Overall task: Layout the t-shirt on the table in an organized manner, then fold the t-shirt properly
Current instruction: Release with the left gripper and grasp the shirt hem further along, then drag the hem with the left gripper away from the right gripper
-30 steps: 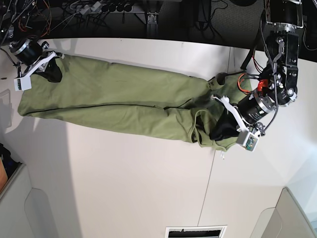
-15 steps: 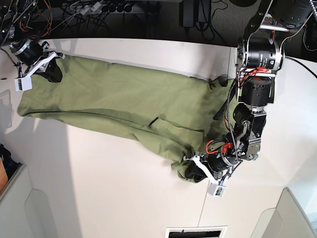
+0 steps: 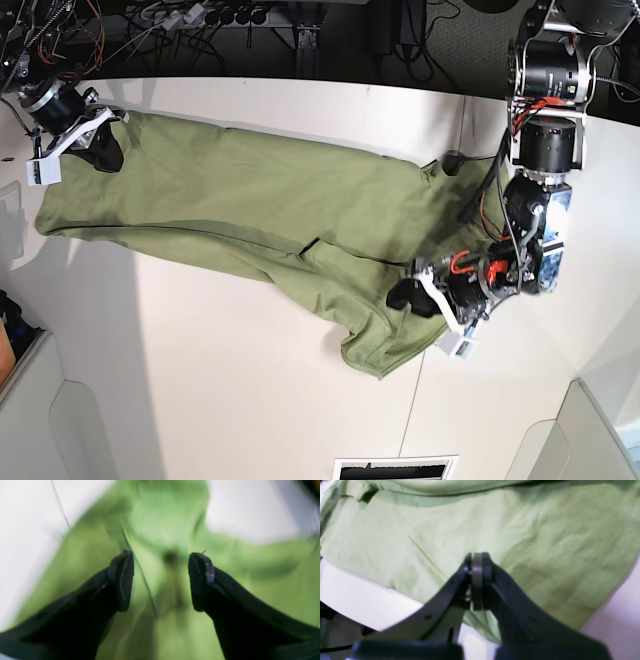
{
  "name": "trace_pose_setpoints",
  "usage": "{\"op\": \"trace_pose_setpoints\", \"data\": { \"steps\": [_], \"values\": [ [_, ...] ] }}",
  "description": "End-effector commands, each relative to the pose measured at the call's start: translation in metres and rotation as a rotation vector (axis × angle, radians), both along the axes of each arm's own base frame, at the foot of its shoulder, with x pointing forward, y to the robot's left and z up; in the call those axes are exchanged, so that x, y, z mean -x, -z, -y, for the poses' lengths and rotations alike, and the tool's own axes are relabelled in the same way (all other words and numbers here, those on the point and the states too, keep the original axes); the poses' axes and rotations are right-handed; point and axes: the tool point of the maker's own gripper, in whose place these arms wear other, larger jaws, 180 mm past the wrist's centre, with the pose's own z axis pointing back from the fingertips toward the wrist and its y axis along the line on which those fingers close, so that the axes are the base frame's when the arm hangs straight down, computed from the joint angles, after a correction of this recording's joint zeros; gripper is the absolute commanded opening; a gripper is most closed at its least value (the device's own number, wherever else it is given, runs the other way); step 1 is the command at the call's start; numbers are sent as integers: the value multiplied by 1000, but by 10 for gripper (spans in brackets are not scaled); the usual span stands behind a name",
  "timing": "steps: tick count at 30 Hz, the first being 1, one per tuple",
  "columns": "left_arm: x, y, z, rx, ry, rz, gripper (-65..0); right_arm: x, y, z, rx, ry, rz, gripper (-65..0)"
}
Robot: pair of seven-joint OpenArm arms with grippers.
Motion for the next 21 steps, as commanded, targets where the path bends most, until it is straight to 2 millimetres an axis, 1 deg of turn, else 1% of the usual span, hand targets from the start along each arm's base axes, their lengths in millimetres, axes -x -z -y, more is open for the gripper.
{"op": "trace_pose_setpoints", "data": {
  "steps": [1, 4, 6, 10, 12, 14, 15, 16, 19, 21],
  "values": [
    [-14, -17, -4, 8, -28, 68, -283, -9, -13, 3, 4, 0, 52, -650],
    [-10, 0, -21, -61, -105, 86, -283, -8, -13, 3, 4, -1, 51, -650],
    [-12, 2, -27, -98, -125, 98, -283, -9, -13, 3, 4, -1, 52, -650],
    [-15, 0, -31, -108, -144, 102, -283, -8, -13, 3, 4, -1, 51, -650],
    [-15, 0, -30, -109, -143, 103, -284, -9, -13, 3, 4, -1, 52, -650],
    [-15, 2, -24, -100, -137, 96, -290, -8, -13, 3, 4, -1, 51, -650],
    [-15, 2, -21, -95, -134, 94, -314, -8, -13, 3, 4, 0, 51, -650],
    [-14, 1, -15, -81, -122, 97, -355, -9, -13, 3, 4, 0, 52, -650],
    [-11, -8, 14, 1, -37, 123, -526, -8, -13, 3, 4, -1, 51, -650],
    [-10, -15, 32, 48, 5, 145, -610, -8, -13, 3, 4, -1, 51, -650]
  ]
}}
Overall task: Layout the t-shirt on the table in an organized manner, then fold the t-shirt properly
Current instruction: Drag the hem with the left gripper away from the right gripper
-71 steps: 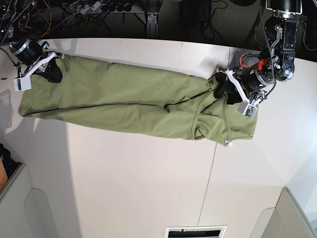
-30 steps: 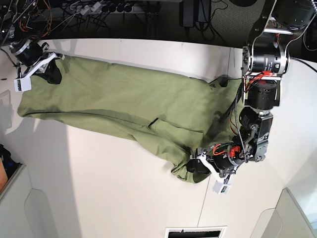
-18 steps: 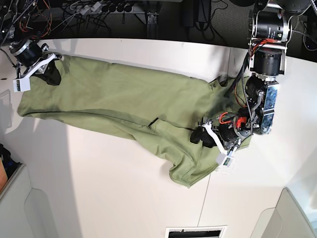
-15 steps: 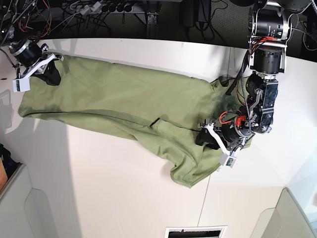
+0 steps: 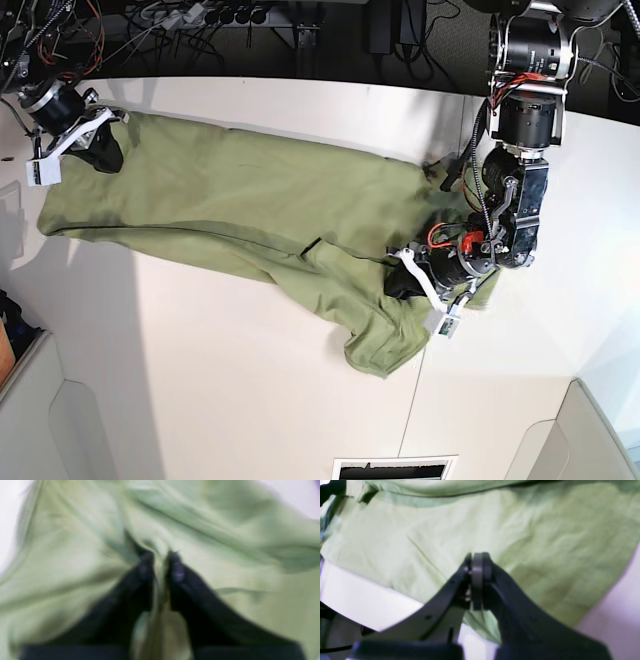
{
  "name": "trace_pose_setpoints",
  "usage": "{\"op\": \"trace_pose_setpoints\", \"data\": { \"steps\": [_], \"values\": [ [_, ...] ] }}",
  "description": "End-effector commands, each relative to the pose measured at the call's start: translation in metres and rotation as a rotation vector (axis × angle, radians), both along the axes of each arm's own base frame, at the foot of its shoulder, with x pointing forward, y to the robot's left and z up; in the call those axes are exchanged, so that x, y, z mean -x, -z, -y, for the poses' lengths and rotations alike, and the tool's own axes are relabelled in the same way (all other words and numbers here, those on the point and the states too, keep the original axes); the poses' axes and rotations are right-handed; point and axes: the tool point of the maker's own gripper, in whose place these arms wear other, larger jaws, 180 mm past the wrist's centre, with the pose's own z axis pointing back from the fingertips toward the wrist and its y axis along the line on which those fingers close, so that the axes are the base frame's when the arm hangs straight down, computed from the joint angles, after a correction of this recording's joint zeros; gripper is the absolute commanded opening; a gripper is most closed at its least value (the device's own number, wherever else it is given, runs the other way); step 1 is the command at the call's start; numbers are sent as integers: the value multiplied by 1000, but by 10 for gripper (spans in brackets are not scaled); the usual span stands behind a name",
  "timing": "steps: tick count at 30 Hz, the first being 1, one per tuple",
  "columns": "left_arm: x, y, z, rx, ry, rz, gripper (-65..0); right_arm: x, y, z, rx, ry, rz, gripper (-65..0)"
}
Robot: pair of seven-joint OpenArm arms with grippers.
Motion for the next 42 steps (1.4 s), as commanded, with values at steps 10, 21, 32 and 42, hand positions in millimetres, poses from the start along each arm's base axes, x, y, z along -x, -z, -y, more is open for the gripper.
{"op": "trace_pose_setpoints", "data": {
  "steps": [10, 21, 32, 42],
  "values": [
    [-47, -107, 38, 113, 52, 264, -650, -8, -12, 3, 3, 0, 48, -650],
    [-36, -82, 42, 41, 78, 187, -598, -7, -12, 3, 3, -1, 46, -650],
    [-33, -80, 44, 74, 67, 195, -379, -7, -12, 3, 3, -1, 45, -650],
    [-39, -89, 52, 93, 56, 227, -379, -7, -12, 3, 3, -1, 45, -650]
  ]
}}
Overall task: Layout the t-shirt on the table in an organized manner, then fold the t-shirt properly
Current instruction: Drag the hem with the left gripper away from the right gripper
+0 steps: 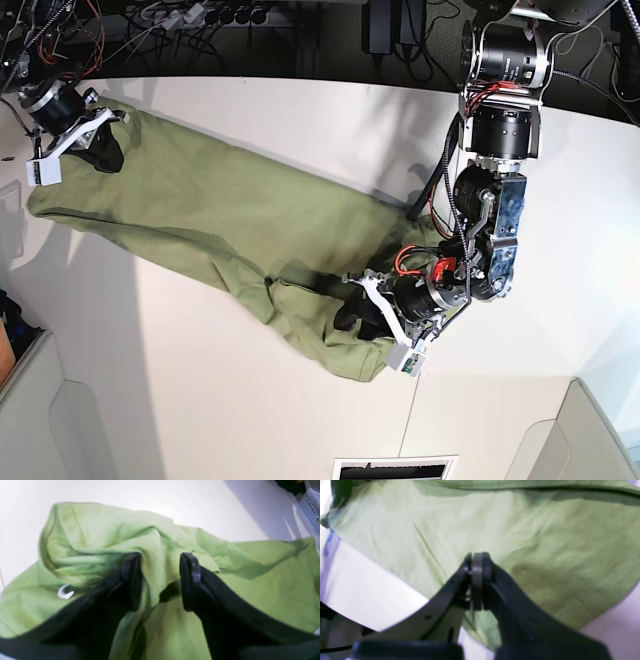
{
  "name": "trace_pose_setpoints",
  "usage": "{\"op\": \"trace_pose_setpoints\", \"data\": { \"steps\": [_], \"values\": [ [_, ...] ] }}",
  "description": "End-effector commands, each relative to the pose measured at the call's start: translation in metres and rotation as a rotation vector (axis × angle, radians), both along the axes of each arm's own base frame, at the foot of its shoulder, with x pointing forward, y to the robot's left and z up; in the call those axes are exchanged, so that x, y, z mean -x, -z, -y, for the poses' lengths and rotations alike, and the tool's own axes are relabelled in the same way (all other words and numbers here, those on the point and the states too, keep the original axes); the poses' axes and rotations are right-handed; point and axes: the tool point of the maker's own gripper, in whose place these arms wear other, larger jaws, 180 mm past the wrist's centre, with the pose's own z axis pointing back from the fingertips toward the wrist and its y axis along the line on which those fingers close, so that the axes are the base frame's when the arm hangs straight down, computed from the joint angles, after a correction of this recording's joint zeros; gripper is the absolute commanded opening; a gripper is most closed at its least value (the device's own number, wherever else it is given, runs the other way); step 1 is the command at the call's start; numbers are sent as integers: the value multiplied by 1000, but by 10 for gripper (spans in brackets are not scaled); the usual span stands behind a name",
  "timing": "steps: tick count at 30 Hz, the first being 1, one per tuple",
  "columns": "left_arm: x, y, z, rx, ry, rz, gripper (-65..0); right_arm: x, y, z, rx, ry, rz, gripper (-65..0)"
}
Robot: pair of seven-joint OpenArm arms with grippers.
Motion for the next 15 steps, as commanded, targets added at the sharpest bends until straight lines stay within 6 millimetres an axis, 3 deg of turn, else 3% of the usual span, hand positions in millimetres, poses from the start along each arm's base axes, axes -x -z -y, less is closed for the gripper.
{"op": "trace_pose_setpoints", "data": {
  "steps": [1, 10, 15],
  "values": [
    [-16, -30, 3, 42, -15, 82, -379, -7, -12, 3, 4, -1, 45, -650],
    [-24, -29, -5, -28, -54, 120, -379, -7, -11, 3, 5, -3, 41, -650],
    [-29, -16, -12, -61, -82, 90, -379, -5, -10, 3, 6, -6, 31, -650]
  ]
}}
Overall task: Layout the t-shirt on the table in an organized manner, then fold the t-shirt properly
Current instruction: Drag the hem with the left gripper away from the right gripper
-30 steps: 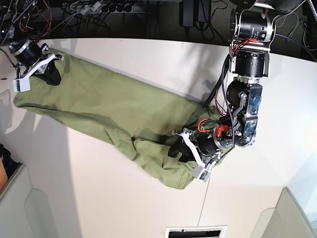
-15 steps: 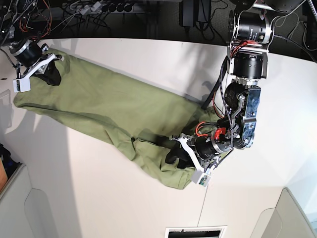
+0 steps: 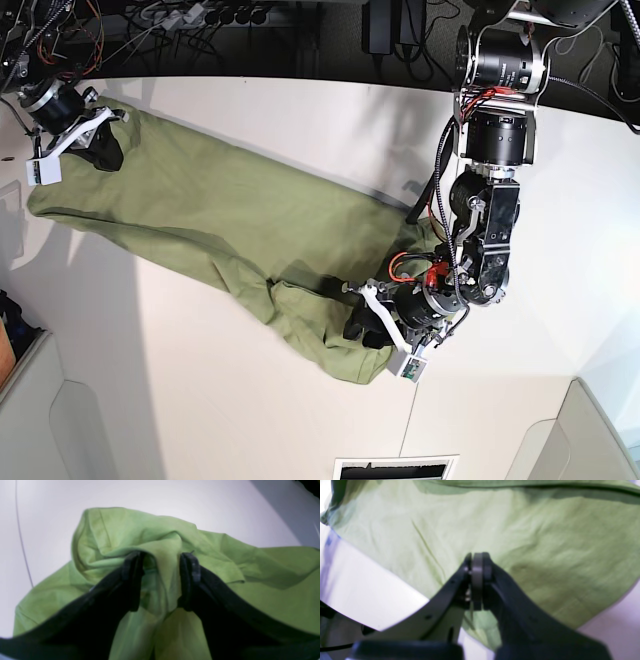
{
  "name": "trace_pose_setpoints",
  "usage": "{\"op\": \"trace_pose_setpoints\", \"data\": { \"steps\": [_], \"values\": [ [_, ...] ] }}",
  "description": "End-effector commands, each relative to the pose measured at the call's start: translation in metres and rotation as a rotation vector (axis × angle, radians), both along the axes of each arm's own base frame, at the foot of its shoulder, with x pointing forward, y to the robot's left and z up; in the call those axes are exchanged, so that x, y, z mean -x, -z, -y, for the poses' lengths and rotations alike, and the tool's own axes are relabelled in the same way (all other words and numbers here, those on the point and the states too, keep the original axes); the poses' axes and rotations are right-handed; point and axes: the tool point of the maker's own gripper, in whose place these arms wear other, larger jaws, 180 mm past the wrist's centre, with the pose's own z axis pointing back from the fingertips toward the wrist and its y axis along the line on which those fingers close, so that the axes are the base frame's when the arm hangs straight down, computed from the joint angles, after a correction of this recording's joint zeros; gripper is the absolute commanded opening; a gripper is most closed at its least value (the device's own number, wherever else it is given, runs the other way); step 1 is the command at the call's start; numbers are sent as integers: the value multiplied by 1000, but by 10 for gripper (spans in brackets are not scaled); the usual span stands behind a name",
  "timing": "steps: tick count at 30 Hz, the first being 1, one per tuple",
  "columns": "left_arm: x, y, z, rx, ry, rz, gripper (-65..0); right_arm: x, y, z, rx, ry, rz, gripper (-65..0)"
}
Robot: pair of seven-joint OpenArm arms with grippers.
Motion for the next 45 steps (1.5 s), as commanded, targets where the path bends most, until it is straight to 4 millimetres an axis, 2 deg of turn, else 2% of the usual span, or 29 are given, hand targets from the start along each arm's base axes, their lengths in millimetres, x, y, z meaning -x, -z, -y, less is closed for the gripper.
{"op": "trace_pose_setpoints", "data": {
  "steps": [1, 5, 16, 24, 25, 30, 36, 39, 45],
  "values": [
    [-14, -20, 1, 24, -4, 55, -379, -7, -11, 3, 4, -2, 43, -650],
    [-19, -11, -2, 34, -20, 43, -379, -7, -11, 3, 4, -2, 42, -650],
    [-40, -41, -2, 26, -14, 91, -379, -6, -11, 3, 4, -3, 39, -650],
    [-38, -38, -2, 21, -12, 73, -380, -6, -11, 3, 4, -3, 40, -650],
    [-38, -38, -2, 22, -14, 74, -389, -6, -11, 3, 4, -3, 40, -650],
    [-41, -45, -1, 46, -14, 84, -524, -6, -11, 3, 4, -3, 40, -650],
    [-43, -53, 1, 59, -8, 100, -542, -6, -11, 3, 5, -3, 39, -650],
    [-38, -62, 14, 121, 48, 112, -649, -6, -11, 3, 4, -3, 39, -650],
    [-24, -75, 72, 228, 183, 113, -650, -6, -11, 3, 4, -3, 38, -650]
  ]
}}
